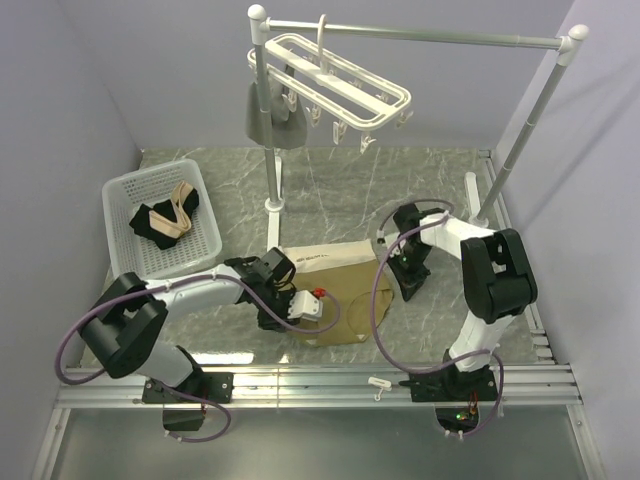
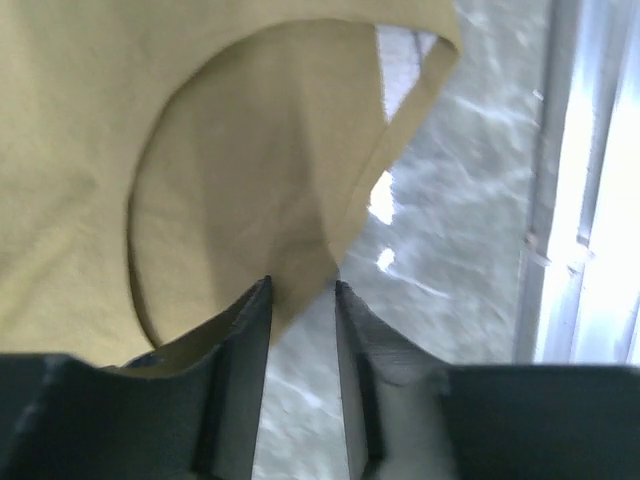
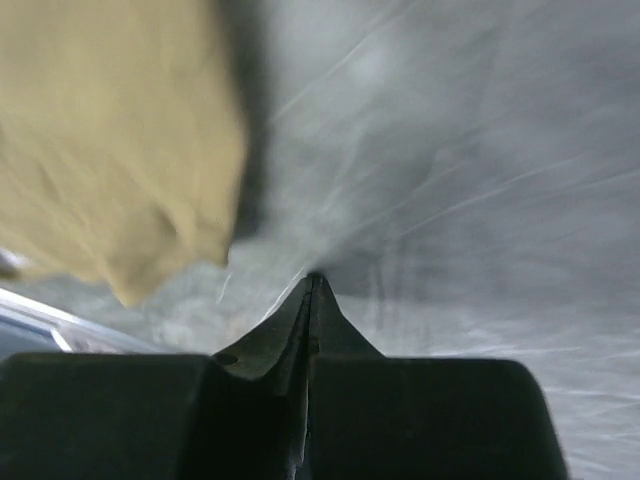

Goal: Clip the underwear to the hanger

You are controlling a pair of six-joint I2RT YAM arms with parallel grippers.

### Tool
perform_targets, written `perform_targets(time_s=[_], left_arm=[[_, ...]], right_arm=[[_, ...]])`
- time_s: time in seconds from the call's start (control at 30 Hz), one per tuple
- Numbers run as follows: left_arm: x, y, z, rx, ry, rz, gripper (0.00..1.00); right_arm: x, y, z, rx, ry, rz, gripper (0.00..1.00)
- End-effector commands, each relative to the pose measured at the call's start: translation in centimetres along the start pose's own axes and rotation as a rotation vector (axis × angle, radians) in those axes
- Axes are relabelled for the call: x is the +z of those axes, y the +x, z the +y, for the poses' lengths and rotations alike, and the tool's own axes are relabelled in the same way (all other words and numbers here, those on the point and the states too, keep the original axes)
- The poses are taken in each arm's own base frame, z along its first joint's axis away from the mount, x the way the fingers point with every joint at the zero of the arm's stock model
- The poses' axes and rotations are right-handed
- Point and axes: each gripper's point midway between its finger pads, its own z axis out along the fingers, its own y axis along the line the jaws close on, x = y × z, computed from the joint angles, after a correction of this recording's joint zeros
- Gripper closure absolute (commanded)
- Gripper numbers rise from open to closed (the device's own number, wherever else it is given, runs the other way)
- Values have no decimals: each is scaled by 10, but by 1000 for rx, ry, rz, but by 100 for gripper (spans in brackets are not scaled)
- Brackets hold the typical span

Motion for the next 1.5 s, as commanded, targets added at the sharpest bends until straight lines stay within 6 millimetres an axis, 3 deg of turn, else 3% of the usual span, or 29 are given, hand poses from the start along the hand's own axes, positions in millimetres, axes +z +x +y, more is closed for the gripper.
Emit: perform_targets(time_s=[0.0,0.1,0.17,0.2,0.23,0.37,0.4,0.5,0.53,0.6,0.67,0.73,0.87,0.97,1.0,1.17,1.3,1.37,1.47], left_arm=[[-10,5,-19,17,41,-4,60],[-26,-11,-11,-15,-6,-90,52],[-47,-18,3,-75,-48,-174,46],[-62,-33,8,-89,-59,-249,44],[-74,-30,19,-136,-88,-284,43],[-116,-52,42,-192,-180,-444,41],[-133,-60,49,-190,-224,-497,40],[-175,-95,56,-163,-293,-692,39],[-186,-106,54,-138,-297,-745,31],[-218,-133,61,-127,-372,-895,30],[-248,-157,63,-72,-416,-1017,28],[-265,-172,69,-81,-426,-1093,24],[-305,-219,85,-63,-427,-1231,20],[-318,-255,94,21,-456,-1301,20],[-313,-268,97,35,-461,-1319,20],[-326,-307,109,83,-502,-1405,23],[-320,-327,126,68,-570,-1450,25],[-329,-335,132,62,-589,-1490,26],[-325,-344,141,45,-603,-1509,27]], right_arm=[[-11,23,14,-99,-5,35,100],[-25,19,24,-107,-44,-2,100],[-31,17,29,-116,-63,-27,100],[-38,16,30,-119,-55,-54,94],[-41,16,31,-124,-53,-69,91],[-70,4,34,-109,-58,-224,74],[-86,-5,34,-100,-59,-318,65],[-128,-28,38,-98,-58,-503,54],[-147,-37,35,-87,-45,-563,52],[-171,-46,32,-88,-35,-651,47],[-209,-56,28,-109,1,-794,42],[-242,-61,35,-146,12,-912,35],[-318,-65,61,-238,18,-1192,30],[-361,-65,78,-277,-4,-1342,30],[-371,-64,83,-295,-5,-1379,29],[-414,-56,98,-382,26,-1549,24],[-438,-52,100,-408,74,-1622,20],[-442,-55,103,-430,63,-1617,19],[-450,-57,111,-477,30,-1610,19]])
